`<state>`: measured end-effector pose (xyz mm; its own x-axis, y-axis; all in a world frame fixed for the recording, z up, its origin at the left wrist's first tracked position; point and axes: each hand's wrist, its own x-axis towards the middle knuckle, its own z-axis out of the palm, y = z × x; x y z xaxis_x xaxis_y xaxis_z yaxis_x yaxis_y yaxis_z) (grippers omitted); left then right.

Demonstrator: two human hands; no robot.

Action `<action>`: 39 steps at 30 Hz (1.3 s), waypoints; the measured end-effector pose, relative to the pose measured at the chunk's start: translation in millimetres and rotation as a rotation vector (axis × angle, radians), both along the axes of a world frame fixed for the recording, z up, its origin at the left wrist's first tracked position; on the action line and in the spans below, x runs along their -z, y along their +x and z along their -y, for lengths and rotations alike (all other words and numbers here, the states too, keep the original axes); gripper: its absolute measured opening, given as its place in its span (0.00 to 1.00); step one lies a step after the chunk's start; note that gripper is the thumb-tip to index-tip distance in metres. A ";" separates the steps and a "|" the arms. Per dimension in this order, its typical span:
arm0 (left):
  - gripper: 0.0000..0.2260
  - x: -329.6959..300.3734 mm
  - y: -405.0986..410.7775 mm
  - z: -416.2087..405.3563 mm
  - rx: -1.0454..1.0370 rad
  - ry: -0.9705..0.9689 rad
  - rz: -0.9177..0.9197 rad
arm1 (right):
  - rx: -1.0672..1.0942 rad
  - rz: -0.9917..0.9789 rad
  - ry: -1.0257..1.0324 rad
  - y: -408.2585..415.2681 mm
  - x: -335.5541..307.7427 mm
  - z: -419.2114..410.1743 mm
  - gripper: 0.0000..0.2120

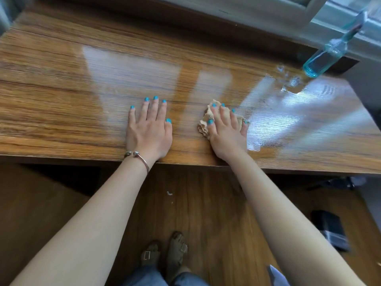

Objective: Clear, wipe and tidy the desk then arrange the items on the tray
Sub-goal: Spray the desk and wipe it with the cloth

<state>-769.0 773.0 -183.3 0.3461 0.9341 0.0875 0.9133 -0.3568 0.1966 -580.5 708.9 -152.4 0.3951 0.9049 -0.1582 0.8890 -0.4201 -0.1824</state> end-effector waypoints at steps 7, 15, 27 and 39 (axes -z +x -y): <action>0.26 3.0 -6.7 -1.6 0.024 0.002 0.006 | -0.363 0.071 0.053 -19.0 7.0 81.2 0.22; 0.25 -6.5 -1.4 9.3 -0.019 0.023 -0.053 | -0.008 0.101 -0.083 49.8 -1.6 120.3 0.23; 0.25 -1.7 65.5 -44.6 0.158 -0.028 -0.003 | -0.025 0.007 -0.068 113.2 -7.6 -88.5 0.24; 0.24 -16.5 53.4 -33.2 0.225 -0.080 0.137 | -0.229 0.027 0.024 94.6 -0.3 29.9 0.21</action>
<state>-715.6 806.2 -166.8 0.5354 0.8411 0.0768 0.7760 -0.5258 0.3484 -485.9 678.9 -152.1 0.1830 0.9748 -0.1279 0.9652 -0.2028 -0.1648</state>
